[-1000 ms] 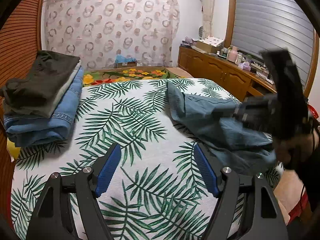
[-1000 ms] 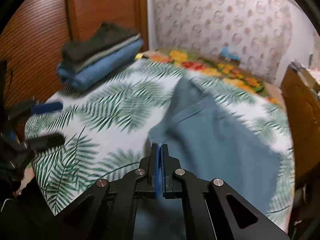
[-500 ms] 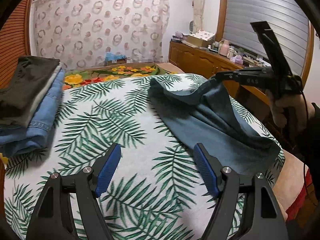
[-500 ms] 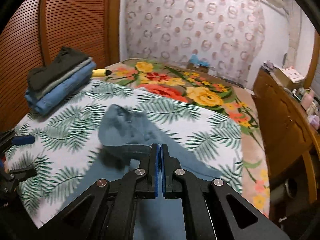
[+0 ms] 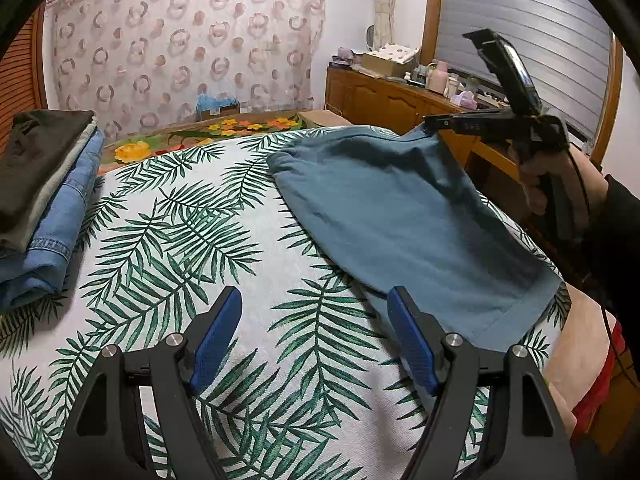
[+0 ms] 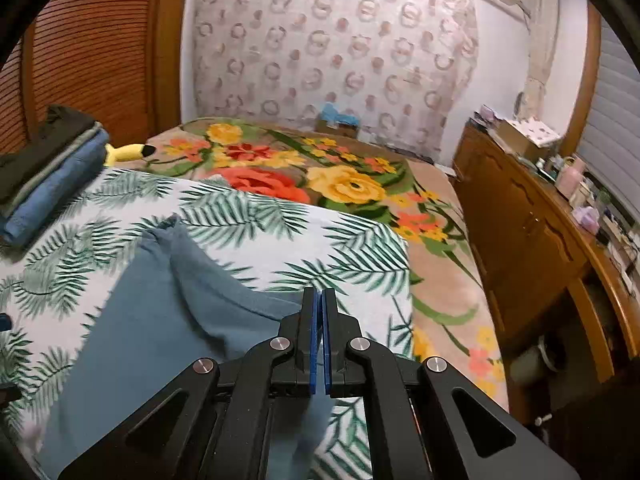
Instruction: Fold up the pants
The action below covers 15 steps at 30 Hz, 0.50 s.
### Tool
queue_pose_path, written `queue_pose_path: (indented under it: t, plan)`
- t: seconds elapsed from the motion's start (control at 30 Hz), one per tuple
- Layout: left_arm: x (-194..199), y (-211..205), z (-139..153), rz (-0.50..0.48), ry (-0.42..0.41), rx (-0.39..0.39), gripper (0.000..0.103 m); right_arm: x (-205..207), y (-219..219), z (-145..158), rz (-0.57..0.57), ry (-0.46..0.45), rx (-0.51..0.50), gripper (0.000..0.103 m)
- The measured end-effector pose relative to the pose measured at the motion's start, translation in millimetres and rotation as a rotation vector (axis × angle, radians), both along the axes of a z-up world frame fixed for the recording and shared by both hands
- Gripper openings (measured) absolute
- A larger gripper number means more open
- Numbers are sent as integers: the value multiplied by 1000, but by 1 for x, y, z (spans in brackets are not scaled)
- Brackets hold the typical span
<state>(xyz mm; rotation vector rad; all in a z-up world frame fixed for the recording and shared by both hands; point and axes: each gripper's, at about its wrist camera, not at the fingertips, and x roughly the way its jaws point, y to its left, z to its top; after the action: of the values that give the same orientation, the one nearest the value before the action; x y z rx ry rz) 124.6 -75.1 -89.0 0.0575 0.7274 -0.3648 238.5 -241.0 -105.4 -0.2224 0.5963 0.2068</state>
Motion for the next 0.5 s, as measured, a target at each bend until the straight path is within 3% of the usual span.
queue_pose_path:
  t: [0.27,0.4,0.5]
  plan:
    - [-2,-5,-4,-5,13,7,76,15,-2,-2,-76,43,-2,2]
    - [-4,-6,-6,-9,18,7,76,12,-2,-1,-92,73,-8,20]
    - [-6,-8,-6,-15,21,3,76,-1,-10,3,-83,77,20,24]
